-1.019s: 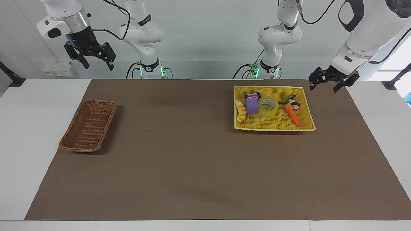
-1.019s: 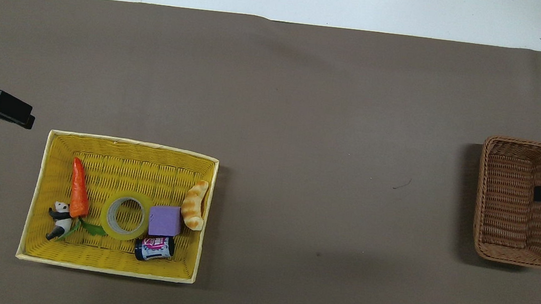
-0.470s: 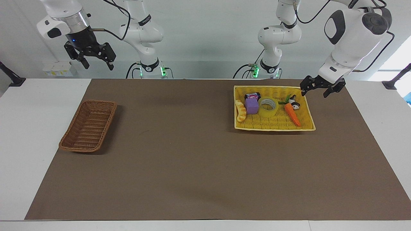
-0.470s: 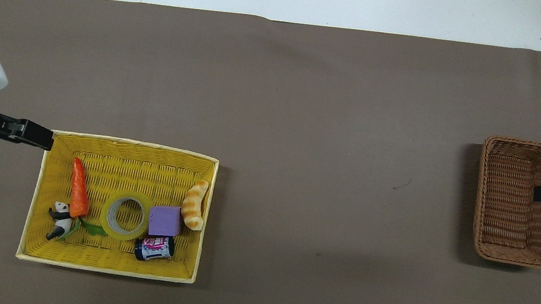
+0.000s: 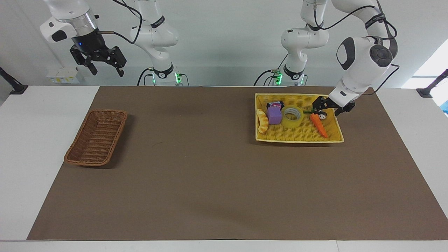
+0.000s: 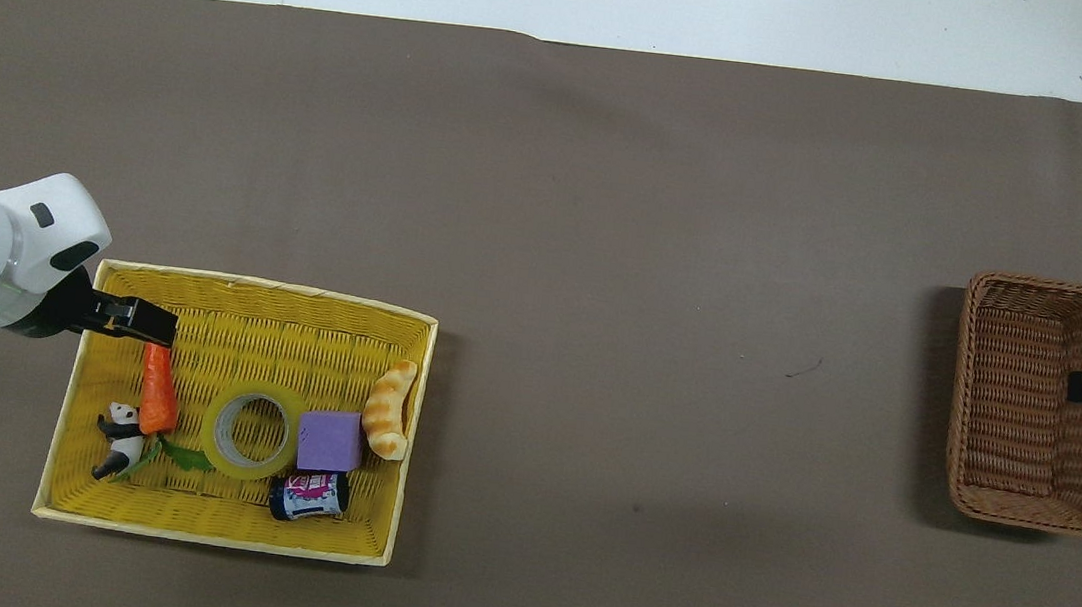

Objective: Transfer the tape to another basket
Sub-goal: 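Reach the left gripper down into the yellow basket to the tape roll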

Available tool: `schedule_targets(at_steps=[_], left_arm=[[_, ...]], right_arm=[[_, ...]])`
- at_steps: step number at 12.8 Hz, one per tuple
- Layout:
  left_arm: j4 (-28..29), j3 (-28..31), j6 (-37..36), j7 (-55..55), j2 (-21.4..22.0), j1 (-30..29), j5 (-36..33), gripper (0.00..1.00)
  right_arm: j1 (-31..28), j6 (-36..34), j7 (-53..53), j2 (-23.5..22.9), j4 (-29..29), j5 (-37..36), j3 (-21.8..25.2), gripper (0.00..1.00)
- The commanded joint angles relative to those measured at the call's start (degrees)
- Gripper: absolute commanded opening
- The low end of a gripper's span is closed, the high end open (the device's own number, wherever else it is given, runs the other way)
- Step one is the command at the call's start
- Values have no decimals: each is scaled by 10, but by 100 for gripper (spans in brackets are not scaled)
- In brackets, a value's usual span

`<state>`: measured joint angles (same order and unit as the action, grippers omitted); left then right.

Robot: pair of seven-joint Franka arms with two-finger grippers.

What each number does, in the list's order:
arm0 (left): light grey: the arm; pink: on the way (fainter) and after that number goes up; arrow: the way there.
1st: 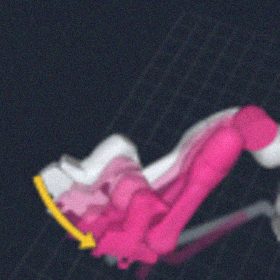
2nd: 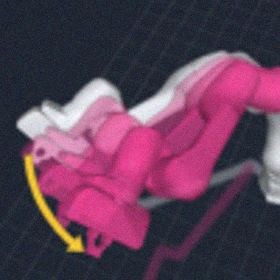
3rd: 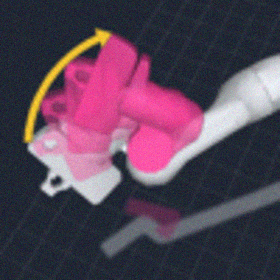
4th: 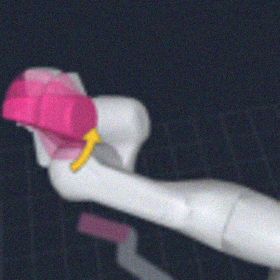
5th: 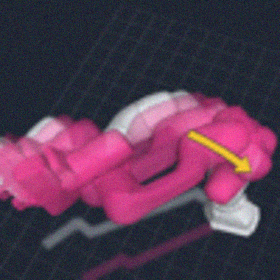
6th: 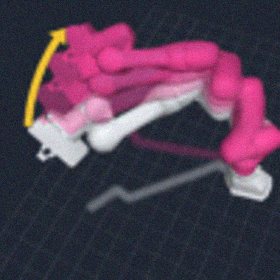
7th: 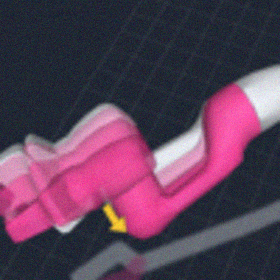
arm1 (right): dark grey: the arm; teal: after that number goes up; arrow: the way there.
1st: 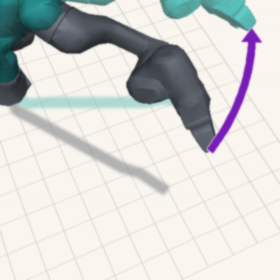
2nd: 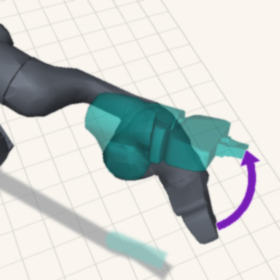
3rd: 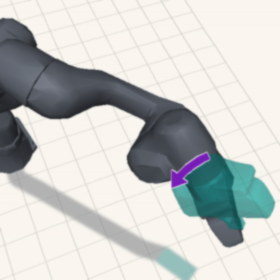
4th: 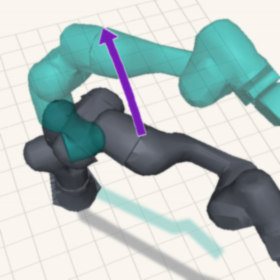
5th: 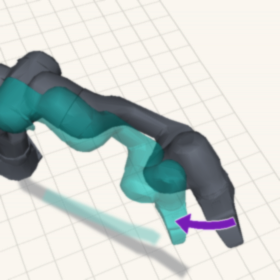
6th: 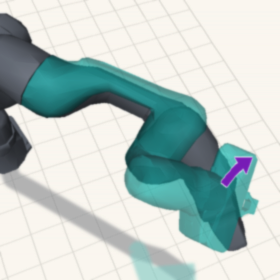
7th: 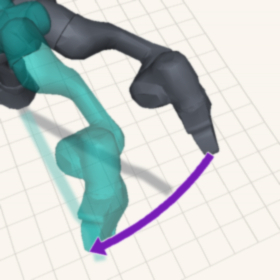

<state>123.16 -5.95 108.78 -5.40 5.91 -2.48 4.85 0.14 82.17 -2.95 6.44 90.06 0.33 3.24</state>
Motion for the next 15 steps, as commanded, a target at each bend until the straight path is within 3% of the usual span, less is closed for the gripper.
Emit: schedule_targets(at_steps=[1,3,8,10,11,12,15], left_arm=[[73,3,54,7,23,10,23,100],[117,3,95,11,24,27,31,100],[166,3,121,97,12,49,51,74],[195,3,149,129,11,64,51,51],[205,3,152,129,12,69,51,18],[200,4,147,124,11,67,51,0],[129,7,88,110,-19,51,51,0]], right_arm=[[-6,-7,14,-3,-8,0,-3,100],[-6,-7,14,-3,-8,0,-3,100],[-6,-7,14,-3,-8,0,-3,100],[-6,-7,14,-3,-8,0,-3,100],[-6,-7,14,-3,-8,0,-3,100],[-6,-7,14,-3,-8,0,-3,100],[-6,-7,14,-3,-8,0,-3,100]])
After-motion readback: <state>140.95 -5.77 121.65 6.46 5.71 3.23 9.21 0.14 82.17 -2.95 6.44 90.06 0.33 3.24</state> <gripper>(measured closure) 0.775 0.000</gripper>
